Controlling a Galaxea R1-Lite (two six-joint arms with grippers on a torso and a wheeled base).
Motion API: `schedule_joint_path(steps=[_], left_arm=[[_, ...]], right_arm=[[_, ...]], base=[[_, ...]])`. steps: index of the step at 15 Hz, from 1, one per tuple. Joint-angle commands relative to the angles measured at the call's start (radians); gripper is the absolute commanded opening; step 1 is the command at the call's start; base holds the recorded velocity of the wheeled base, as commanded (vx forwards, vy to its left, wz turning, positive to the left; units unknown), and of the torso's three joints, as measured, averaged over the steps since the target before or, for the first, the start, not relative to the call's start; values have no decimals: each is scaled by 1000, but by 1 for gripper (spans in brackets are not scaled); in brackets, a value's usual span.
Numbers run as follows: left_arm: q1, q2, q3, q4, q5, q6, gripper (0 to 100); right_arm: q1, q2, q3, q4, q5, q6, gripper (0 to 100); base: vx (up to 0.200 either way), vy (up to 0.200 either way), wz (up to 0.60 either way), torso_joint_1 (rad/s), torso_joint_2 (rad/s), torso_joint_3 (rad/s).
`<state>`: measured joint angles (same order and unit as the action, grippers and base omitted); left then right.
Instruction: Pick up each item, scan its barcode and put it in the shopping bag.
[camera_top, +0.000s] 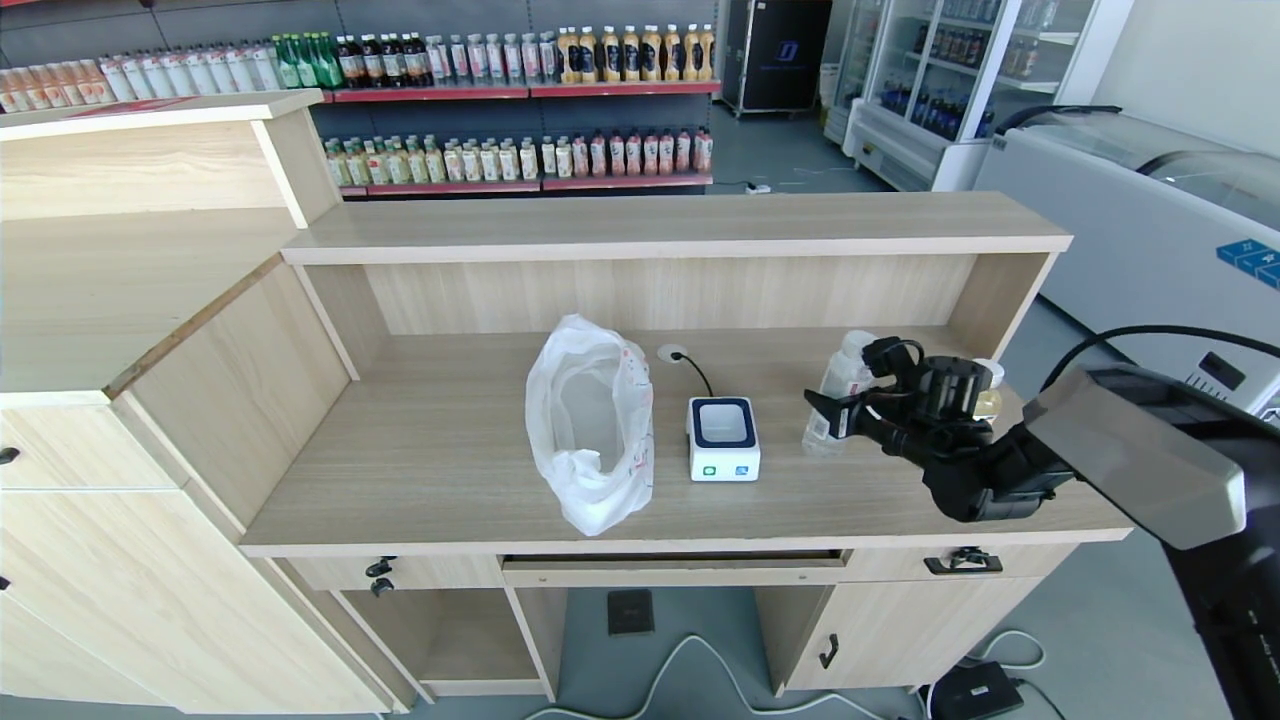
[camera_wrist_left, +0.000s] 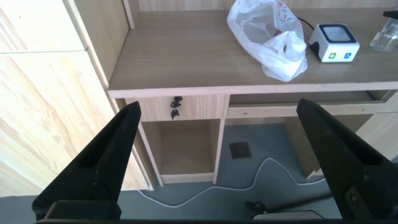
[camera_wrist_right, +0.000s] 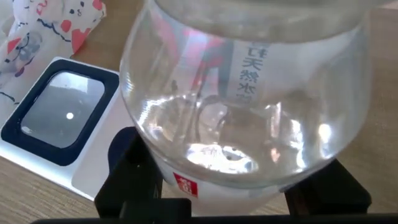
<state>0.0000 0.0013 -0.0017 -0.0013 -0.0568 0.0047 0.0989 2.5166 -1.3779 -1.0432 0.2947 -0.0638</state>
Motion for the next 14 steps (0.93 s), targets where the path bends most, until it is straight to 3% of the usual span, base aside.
schedule_joint_path(steps=[1, 4, 6, 8, 10, 14], left_arm=[[0, 0, 0, 0, 0, 0, 100], [0, 0, 0, 0, 0, 0, 100], [0, 0, 0, 0, 0, 0, 100], [0, 0, 0, 0, 0, 0, 100], [0, 0, 0, 0, 0, 0, 100], [0, 0, 0, 0, 0, 0, 100]], right_arm=[[-11, -191, 36, 83, 3, 85, 0], [-16, -524, 63, 399, 63, 420, 0], [-15, -673, 76, 531, 130, 552, 0], [-15, -802, 151, 566, 245, 656, 0], [-24, -961, 316, 558, 386, 690, 0], [48, -1105, 491, 509, 440, 690, 0]], base=[[0, 0, 0, 0, 0, 0], [0, 0, 0, 0, 0, 0], [0, 0, 0, 0, 0, 0], [0, 0, 0, 0, 0, 0], [0, 0, 0, 0, 0, 0], [0, 0, 0, 0, 0, 0]])
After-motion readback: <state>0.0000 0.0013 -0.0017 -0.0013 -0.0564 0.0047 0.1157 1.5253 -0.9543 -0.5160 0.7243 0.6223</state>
